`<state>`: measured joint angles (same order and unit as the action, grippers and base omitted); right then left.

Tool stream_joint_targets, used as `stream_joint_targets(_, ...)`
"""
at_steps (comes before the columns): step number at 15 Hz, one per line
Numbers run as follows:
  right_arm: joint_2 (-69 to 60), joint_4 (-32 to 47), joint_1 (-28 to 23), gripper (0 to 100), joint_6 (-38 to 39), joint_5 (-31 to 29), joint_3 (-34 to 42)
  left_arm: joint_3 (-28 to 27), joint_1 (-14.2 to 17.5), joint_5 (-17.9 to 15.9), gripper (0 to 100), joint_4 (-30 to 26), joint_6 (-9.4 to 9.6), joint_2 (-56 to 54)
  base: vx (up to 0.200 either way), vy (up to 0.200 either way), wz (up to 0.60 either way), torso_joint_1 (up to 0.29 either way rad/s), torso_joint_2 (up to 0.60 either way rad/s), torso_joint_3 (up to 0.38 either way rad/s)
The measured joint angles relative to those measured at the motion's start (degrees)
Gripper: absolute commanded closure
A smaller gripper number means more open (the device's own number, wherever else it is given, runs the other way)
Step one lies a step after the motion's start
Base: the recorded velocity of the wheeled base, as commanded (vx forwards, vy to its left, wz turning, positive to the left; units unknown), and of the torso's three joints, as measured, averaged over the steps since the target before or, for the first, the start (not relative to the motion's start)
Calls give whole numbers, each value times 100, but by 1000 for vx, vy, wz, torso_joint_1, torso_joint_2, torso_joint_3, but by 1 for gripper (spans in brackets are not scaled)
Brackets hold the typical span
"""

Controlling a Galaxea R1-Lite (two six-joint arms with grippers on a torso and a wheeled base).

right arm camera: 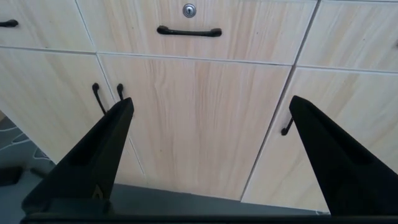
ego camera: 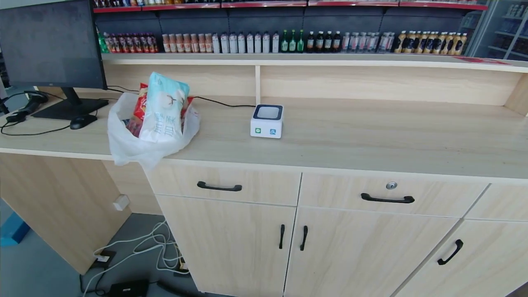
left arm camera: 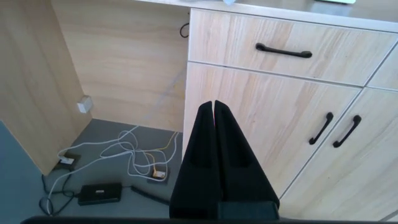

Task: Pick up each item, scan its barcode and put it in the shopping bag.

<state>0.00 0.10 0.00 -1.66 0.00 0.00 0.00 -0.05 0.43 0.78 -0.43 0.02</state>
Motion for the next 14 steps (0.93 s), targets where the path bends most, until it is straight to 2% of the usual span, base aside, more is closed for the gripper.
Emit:
stream_joint_targets(3, 0, 0, 0, 0, 2, 0, 0, 0, 0, 0, 100, -5, 0, 0, 0, -200, 0, 2, 2, 4)
stream_joint_targets(7, 0, 1, -2, 0, 5, -2, 0, 0, 5, -2, 100, 1, -6, 0, 0, 0, 0, 0, 0, 0)
stream_joint_targets(14, 0, 0, 0, 0, 95, -2, 0, 0, 0, 0, 100, -2, -15, 0, -200, 0, 0, 3, 2, 1)
